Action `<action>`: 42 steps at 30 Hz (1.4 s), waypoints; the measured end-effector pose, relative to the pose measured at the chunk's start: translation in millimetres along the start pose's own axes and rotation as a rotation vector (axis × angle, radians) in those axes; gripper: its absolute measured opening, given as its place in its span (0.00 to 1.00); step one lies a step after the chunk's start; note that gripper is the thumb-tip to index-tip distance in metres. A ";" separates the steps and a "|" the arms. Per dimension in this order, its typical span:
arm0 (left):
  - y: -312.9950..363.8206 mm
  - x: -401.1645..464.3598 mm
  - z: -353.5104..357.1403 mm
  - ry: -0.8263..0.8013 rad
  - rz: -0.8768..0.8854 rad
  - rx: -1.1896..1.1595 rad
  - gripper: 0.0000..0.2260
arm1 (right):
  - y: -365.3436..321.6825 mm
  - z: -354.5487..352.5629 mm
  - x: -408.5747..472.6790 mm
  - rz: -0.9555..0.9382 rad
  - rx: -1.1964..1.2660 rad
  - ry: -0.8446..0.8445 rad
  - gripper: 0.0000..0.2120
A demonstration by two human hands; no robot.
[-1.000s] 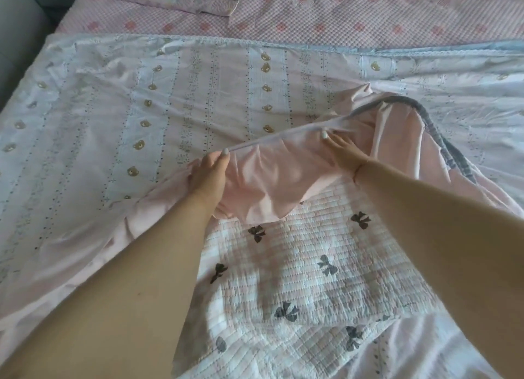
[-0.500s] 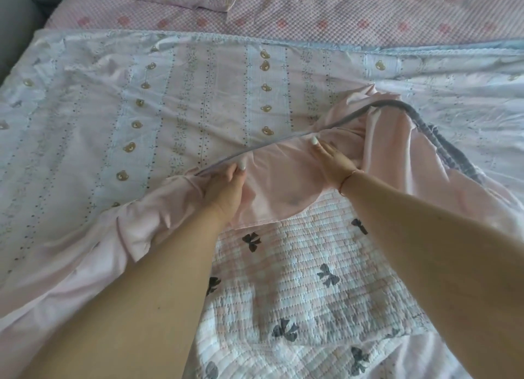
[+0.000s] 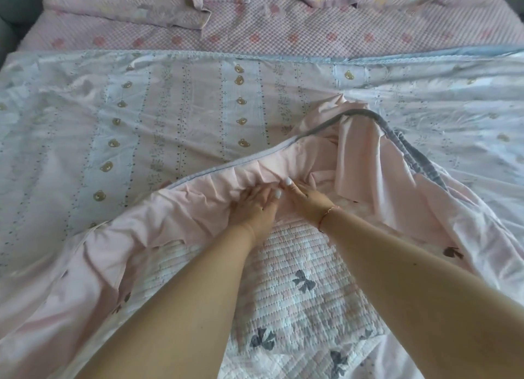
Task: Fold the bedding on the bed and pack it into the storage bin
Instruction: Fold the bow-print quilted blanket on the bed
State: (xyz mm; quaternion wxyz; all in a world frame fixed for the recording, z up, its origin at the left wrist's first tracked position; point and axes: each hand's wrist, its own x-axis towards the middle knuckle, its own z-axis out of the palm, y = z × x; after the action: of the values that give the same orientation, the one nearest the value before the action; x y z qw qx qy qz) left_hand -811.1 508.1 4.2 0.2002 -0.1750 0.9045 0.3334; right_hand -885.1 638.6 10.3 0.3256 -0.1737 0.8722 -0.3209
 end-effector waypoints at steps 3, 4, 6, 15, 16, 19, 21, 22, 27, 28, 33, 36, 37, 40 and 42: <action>0.0 10.2 -4.2 -0.038 0.007 0.148 0.28 | 1.5 -10.1 17.6 0.047 -0.034 -0.067 0.27; 0.1 14.9 -5.9 -0.044 0.005 0.129 0.26 | 1.3 -12.9 20.6 0.046 -0.023 -0.079 0.27; 3.5 19.8 -6.7 -0.046 0.028 0.095 0.22 | 2.2 -15.2 19.6 0.033 0.039 -0.097 0.26; 51.8 -22.0 3.7 0.001 0.014 -0.146 0.19 | 35.8 -76.0 -54.6 0.142 -0.127 0.450 0.16; 58.8 -26.3 6.1 -0.014 0.019 -0.155 0.20 | 44.5 -91.3 -61.0 0.173 -0.194 0.550 0.16; 71.6 -27.8 17.0 -0.053 0.070 -0.220 0.23 | 74.8 -128.7 -74.3 0.386 -0.407 0.645 0.28; 76.0 -24.9 23.0 -0.079 0.086 -0.217 0.29 | 94.2 -138.5 -73.9 0.548 -0.454 0.516 0.35; 77.3 -23.1 25.6 -0.085 0.083 -0.212 0.31 | 102.1 -139.8 -72.0 0.583 -0.447 0.463 0.35; 82.9 -15.1 31.4 -0.081 0.103 -0.227 0.28 | 106.3 -145.7 -59.9 0.472 -0.381 0.361 0.18; 82.4 -11.8 31.9 -0.078 0.104 -0.232 0.27 | 103.7 -148.9 -57.7 0.446 -0.306 0.359 0.17; 80.6 0.9 32.1 -0.046 0.140 -0.232 0.27 | 100.8 -165.0 -48.1 0.382 -0.071 0.486 0.17; 81.5 15.8 27.8 -0.008 0.184 -0.122 0.24 | 87.8 -189.2 -28.7 0.312 -0.027 0.579 0.16; 80.2 22.1 24.7 -0.001 0.190 -0.085 0.25 | 82.7 -197.4 -19.2 0.274 -0.008 0.620 0.16; 77.5 38.7 13.7 0.001 0.147 -0.050 0.27 | 70.0 -209.9 5.2 0.243 0.046 0.675 0.18; 75.2 39.6 9.4 0.004 0.116 -0.047 0.27 | 74.2 -203.5 11.5 0.313 -0.089 0.582 0.16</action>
State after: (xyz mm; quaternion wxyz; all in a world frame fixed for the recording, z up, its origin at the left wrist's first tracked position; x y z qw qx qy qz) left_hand -876.7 561.1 18.7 0.1746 -0.1277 0.9053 0.3655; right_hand -1038.7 778.0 73.5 0.1000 0.0471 0.9580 -0.2646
